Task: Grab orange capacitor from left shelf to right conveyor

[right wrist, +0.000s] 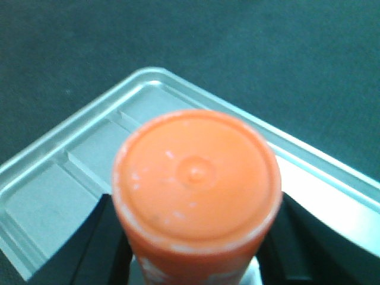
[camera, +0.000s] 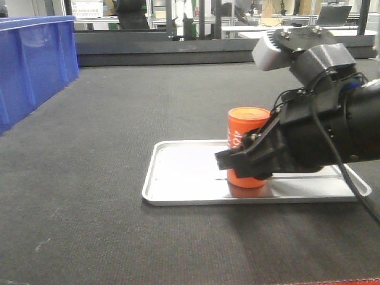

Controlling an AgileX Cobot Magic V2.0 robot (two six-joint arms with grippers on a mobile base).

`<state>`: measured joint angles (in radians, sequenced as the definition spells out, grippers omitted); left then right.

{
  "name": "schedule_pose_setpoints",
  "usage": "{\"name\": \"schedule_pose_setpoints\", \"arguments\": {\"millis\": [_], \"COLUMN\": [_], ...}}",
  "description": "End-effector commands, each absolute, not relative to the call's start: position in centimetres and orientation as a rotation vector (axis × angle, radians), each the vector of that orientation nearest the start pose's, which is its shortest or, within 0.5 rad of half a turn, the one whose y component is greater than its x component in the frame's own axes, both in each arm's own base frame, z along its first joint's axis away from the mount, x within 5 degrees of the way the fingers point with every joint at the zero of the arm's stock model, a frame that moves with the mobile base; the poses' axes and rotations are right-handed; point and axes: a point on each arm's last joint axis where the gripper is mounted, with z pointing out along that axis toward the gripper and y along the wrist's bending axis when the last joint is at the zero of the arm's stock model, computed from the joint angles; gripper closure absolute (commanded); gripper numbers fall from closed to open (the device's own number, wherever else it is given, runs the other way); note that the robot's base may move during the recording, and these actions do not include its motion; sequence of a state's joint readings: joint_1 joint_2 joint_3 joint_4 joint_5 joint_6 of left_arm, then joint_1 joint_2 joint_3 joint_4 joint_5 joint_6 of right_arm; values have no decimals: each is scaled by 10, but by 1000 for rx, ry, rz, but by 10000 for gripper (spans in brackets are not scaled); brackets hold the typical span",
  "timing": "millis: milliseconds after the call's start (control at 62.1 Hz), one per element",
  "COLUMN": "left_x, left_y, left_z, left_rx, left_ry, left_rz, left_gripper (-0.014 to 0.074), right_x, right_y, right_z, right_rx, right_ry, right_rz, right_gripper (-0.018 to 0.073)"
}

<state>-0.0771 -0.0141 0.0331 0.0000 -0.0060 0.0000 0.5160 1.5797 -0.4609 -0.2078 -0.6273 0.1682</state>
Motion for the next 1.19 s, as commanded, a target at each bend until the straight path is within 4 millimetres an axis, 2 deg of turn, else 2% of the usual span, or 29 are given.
{"name": "schedule_pose_setpoints", "arguments": {"millis": [0,32,209,322,628,677,741,918,1176], "left_x": [56,56,56,56,56,56,56,56,56], "left_y": [-4,-4,-4,-4,-4,-4,-4,-4,-4], "left_z": [213,213,213,213,213,213,213,213,213], "left_rx": [52,52,52,52,52,52,52,52,52], "left_ry": [1414,1414,1414,1414,1414,1414,1414,1414,1414], "left_rz": [-70,-70,-70,-70,-70,-70,-70,-70,-70], "left_gripper": [701,701,701,701,701,701,701,701,701], "right_x": [238,238,238,236,212,204,193,157,118], "right_y": [148,148,147,146,132,127,119,93,66], "right_z": [192,192,194,202,263,275,288,310,324], "right_rx": [-545,-536,-521,-515,-472,-467,-463,-458,-432], "right_ry": [1718,1715,1714,1684,1491,1473,1472,1549,1580], "right_rz": [500,501,500,503,514,507,489,421,374], "right_gripper": [-58,-94,-70,-70,-57,-32,52,510,501]}}
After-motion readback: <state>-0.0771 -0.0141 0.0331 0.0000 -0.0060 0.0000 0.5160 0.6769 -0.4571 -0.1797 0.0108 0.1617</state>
